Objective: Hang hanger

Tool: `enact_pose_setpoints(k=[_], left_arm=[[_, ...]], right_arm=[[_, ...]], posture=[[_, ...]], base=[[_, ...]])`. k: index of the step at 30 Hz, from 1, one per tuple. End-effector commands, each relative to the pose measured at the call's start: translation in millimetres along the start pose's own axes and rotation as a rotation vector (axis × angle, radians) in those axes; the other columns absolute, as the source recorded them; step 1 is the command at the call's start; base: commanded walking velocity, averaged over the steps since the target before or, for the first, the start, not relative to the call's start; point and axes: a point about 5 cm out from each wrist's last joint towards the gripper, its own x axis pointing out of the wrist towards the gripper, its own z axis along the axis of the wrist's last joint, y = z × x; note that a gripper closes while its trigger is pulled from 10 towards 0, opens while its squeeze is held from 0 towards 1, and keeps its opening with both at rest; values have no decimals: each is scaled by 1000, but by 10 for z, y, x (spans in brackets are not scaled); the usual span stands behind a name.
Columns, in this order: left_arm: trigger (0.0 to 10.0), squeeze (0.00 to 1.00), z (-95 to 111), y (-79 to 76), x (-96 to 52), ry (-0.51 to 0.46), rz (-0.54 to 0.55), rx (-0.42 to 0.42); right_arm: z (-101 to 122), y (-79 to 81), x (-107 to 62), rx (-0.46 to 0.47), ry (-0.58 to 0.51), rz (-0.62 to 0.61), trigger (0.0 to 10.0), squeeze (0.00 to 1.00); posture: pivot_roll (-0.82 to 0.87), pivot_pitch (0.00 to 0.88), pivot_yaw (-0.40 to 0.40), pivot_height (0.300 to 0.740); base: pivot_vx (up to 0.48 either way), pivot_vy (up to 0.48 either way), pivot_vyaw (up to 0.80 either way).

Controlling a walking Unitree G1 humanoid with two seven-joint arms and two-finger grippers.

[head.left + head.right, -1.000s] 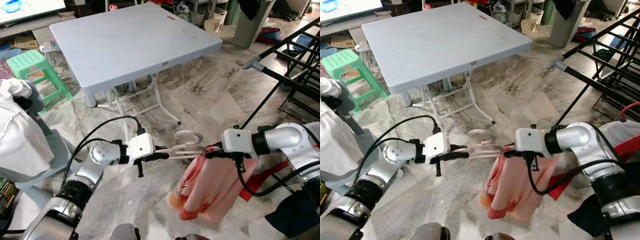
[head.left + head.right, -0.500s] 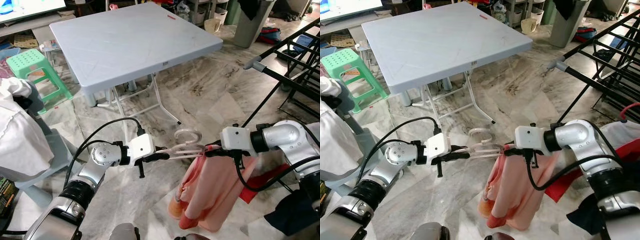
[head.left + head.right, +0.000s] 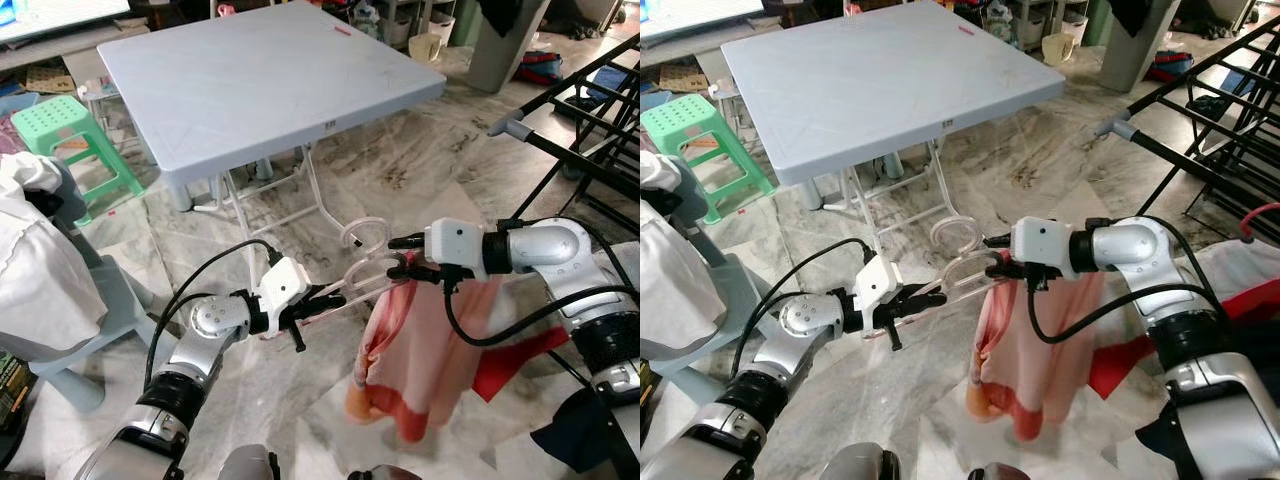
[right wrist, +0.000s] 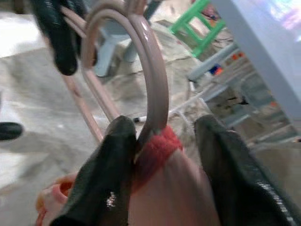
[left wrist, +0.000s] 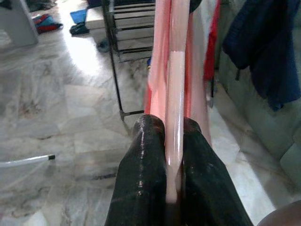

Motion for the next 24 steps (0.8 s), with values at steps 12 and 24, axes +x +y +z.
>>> enact_pose_setpoints(k=[12,24], left_arm=[[0,0,35,16,-35,-18,37,13],[0,0,-66,44,-45,50,120,-8]], right_arm=[[-25,-43,22,-45,29,-19,10000,1000],[-45,-266,-39,-23,35,-315,10000,1000]], posture=[[-43,0,-8,740],[-43,0,0,740]], base=[[0,0,0],[0,0,0]])
